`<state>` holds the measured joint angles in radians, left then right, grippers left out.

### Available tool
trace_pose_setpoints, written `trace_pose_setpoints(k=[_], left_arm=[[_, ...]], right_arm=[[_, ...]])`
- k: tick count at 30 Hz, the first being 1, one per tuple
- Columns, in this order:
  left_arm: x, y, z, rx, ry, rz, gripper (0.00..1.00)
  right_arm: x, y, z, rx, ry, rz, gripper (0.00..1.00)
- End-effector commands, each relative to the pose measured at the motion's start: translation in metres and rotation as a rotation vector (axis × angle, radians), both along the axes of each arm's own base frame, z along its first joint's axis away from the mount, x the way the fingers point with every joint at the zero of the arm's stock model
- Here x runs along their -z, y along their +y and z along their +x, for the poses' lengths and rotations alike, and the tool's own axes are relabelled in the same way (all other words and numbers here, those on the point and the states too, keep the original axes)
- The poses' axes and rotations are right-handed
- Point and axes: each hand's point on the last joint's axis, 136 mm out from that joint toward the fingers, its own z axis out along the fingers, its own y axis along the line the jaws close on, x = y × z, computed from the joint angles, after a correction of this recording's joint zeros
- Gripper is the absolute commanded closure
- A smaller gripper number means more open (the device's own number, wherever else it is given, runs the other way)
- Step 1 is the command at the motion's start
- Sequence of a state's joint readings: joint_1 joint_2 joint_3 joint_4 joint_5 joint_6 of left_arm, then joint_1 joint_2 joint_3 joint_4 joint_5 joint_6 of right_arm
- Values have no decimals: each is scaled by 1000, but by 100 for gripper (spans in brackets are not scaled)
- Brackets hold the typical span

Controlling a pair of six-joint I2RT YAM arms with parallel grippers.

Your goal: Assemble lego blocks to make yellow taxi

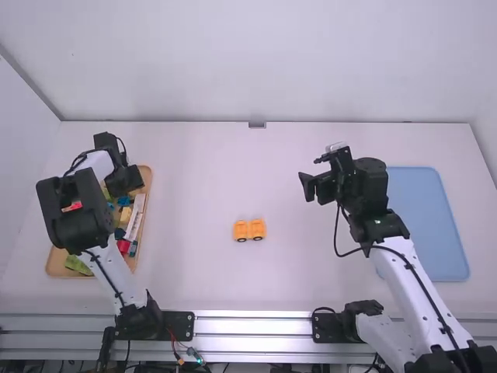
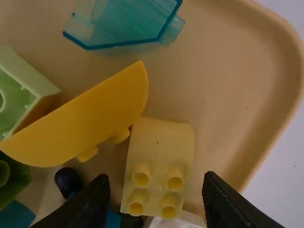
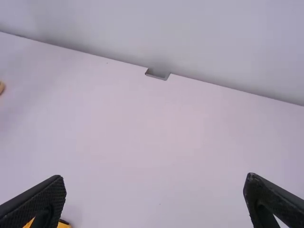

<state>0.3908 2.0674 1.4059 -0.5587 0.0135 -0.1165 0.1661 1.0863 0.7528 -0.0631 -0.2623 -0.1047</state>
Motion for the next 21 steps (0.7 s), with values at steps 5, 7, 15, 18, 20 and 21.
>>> trace_pose_setpoints(k=[5, 7, 15, 18, 20, 21], left_arm=[[7, -7, -3, 4, 18, -11, 48], [12, -7, -5, -15, 12, -15, 48], [18, -3, -5, -38, -8, 0, 56], [17, -1, 0, -41, -27, 8, 66], [16, 1, 3, -41, -40, 11, 68], [15, 1, 4, -41, -46, 15, 70]], right_arm=[[-17, 0, 6, 1, -35, 10, 2], [-17, 1, 6, 2, -35, 10, 1], [-17, 0, 6, 1, -35, 10, 1], [-16, 0, 5, 1, -31, 9, 2], [-16, 0, 5, 1, -31, 9, 1], [-16, 0, 5, 2, -31, 9, 1]])
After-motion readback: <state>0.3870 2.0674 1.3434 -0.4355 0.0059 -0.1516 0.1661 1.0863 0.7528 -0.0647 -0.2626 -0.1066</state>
